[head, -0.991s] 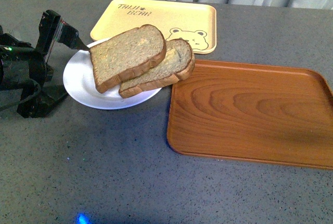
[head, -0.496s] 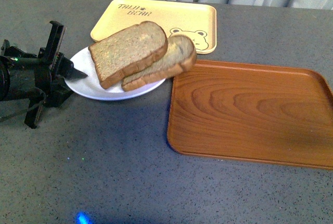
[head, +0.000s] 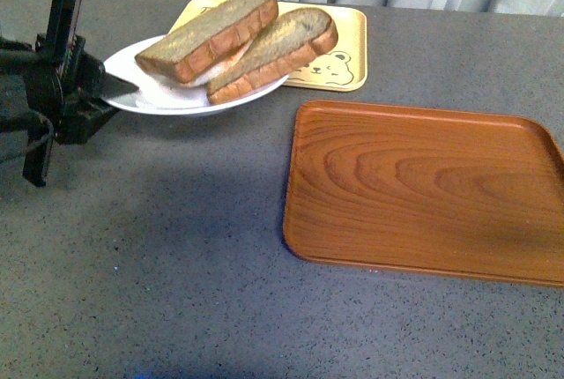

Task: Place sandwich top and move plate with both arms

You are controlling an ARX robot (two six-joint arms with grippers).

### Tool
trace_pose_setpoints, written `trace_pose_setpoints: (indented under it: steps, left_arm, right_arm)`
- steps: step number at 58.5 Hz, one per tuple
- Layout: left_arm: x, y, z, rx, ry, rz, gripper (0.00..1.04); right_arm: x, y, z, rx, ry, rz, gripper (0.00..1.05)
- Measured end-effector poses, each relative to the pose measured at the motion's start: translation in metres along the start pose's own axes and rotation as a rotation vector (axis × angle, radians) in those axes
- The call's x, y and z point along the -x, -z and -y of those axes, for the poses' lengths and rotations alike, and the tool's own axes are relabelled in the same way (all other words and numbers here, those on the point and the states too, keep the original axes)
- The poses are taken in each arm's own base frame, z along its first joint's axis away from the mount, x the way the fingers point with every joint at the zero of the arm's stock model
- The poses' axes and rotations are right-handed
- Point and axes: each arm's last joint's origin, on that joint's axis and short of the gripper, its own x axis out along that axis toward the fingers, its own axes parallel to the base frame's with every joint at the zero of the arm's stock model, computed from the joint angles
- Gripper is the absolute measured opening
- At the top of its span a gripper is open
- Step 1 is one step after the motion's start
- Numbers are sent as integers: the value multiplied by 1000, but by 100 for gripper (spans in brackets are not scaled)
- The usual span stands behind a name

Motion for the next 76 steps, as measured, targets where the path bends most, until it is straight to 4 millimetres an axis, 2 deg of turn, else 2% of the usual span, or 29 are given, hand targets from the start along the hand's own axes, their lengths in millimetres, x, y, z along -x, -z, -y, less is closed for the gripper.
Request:
trace_pose_setpoints:
  steps: [6,11,16,21,34,44,46,53,58,63,67,70,71,73,75,76]
  left_arm:
    - [-6,-4,18,-37,18,-5,2]
    - [-20,-8,35,-72,33,-17,2]
    - [-48,-15,56,-107,53,-37,2]
    - [-76,-20,67,-130,49,-54,2]
    - [-143,-26,70,-172,2,-115,2]
    - [-177,-28,63,-202,-26,-157,3]
    - [-181,-29,63,-207,-27,-166,12]
    - [-175,-34,59,-218,4,-145,37]
    - [-162,-41,50,-214,12,-118,48]
    - [-137,-52,37,-203,23,-78,63]
    - [-96,-66,26,-210,48,-9,79]
    - [-74,-69,24,-218,69,27,87]
    - [-68,-69,22,-229,76,44,89]
    - [-57,-67,21,-316,81,151,86]
    - [-36,-62,21,-465,84,350,79]
    - [-30,-61,20,-503,83,391,77]
  right_arm:
    - [0,0,0,0,0,0,96]
    - [0,0,0,0,0,0,96]
    - [0,0,0,0,0,2,96]
    - [0,0,0,0,0,2,96]
    - [0,0,0,0,0,2,96]
    - [0,0,0,0,0,2,96]
    - [0,0,0,0,0,2,96]
    - [0,0,0,0,0,3,96]
    - [0,0,0,0,0,3,96]
    - [0,0,0,0,0,3,96]
    - [0,0,0,0,0,3,96]
    - [0,0,0,0,0,3,96]
    - [0,0,0,0,0,3,96]
    - [0,0,0,0,0,3,96]
    - [0,0,0,0,-3,3,96]
    - [0,0,0,0,-4,3,96]
